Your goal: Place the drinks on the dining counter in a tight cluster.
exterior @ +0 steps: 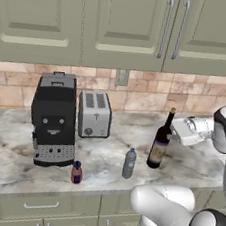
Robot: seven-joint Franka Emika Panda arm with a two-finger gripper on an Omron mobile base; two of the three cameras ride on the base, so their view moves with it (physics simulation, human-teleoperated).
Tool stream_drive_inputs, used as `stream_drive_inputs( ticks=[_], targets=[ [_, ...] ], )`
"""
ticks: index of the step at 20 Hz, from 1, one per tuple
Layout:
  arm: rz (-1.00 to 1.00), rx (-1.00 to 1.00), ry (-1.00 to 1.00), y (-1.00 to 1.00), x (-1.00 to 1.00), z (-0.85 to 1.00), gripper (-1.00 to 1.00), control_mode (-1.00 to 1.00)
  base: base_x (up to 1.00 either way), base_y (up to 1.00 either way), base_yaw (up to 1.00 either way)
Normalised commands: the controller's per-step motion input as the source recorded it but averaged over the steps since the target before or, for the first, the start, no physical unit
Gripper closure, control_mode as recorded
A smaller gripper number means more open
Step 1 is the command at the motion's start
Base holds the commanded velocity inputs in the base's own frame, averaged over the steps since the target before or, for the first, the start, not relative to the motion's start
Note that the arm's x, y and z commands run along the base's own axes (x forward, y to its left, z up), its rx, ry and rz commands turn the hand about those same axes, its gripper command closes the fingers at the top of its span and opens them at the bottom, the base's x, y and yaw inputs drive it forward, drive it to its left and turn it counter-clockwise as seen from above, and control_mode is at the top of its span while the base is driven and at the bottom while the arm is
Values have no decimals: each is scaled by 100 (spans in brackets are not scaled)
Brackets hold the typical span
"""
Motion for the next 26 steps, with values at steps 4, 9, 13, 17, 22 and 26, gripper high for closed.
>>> stream_drive_inputs(
  ticks=[4, 9, 13, 17, 22, 26],
  targets=[
    [0, 0, -1, 0, -54, 29, 100, -100, 0, 0, 0],
    [0, 0, 0, 0, -32, 13, 100, -100, 0, 0, 0],
    [0, 0, 0, 0, -14, 9, 100, -100, 0, 0, 0],
    [0, 0, 0, 0, -3, 0, 100, -100, 0, 0, 0],
    [0, 0, 0, 0, 0, 0, 100, 100, -10, -4, -3],
    [0, 0, 0, 0, 0, 0, 100, 100, -56, -5, -24]
  ],
)
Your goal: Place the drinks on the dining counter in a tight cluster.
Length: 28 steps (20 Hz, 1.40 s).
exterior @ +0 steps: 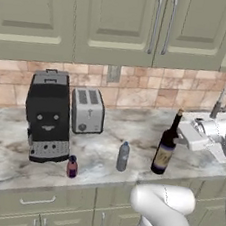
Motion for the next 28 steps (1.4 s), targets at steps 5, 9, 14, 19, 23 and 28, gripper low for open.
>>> stream_drive_inputs(
  ticks=[5, 9, 14, 19, 23, 28],
  targets=[
    [0, 0, 0, 0, 0, 0, 100, 100, -37, 0, -48],
    [0, 0, 0, 0, 0, 0, 100, 100, -3, 0, -73],
    [0, 0, 0, 0, 0, 0, 100, 100, 8, 0, -86],
    [0, 0, 0, 0, 0, 0, 100, 100, 23, -6, -81],
    [0, 0, 0, 0, 0, 0, 100, 100, 42, -11, -73],
    [0, 0, 0, 0, 0, 0, 100, 100, 51, -14, -68]
  ],
)
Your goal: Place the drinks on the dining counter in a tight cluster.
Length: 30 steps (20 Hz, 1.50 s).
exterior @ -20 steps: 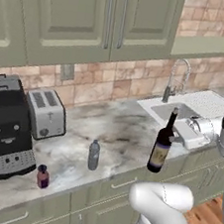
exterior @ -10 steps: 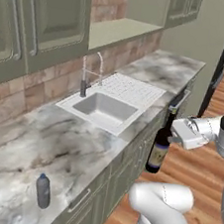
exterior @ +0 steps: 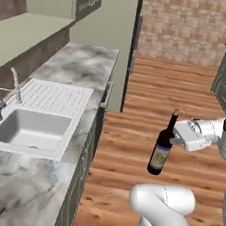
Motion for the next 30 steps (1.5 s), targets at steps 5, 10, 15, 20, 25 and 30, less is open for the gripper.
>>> stream_drive_inputs(
  ticks=[5, 10, 15, 20, 25, 30],
  targets=[
    [0, 0, 0, 0, 0, 0, 100, 100, 59, -15, -65],
    [0, 0, 0, 0, 0, 0, 100, 100, 92, 0, -51],
    [0, 0, 0, 0, 0, 0, 100, 100, 100, 3, -22],
    [0, 0, 0, 0, 0, 0, 100, 100, 100, -10, -17],
    [0, 0, 0, 0, 0, 0, 100, 100, 33, -58, -58],
    [0, 0, 0, 0, 0, 0, 100, 100, 11, -44, -70]
  ],
)
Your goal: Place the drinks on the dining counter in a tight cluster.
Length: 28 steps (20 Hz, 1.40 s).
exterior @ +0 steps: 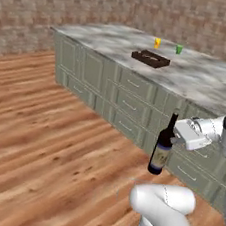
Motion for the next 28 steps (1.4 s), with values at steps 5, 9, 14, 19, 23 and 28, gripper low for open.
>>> stream_drive_inputs(
  ticks=[5, 9, 14, 19, 23, 28],
  targets=[
    [0, 0, 0, 0, 0, 0, 100, 100, 15, -34, -74],
    [0, 0, 0, 0, 0, 0, 100, 100, 38, -14, -70],
    [0, 0, 0, 0, 0, 0, 100, 100, 90, 17, -28],
    [0, 0, 0, 0, 0, 0, 100, 100, 94, -1, 0],
    [0, 0, 0, 0, 0, 0, 100, 100, 57, -4, -27],
    [0, 0, 0, 0, 0, 0, 100, 100, 21, 26, -59]
  ],
)
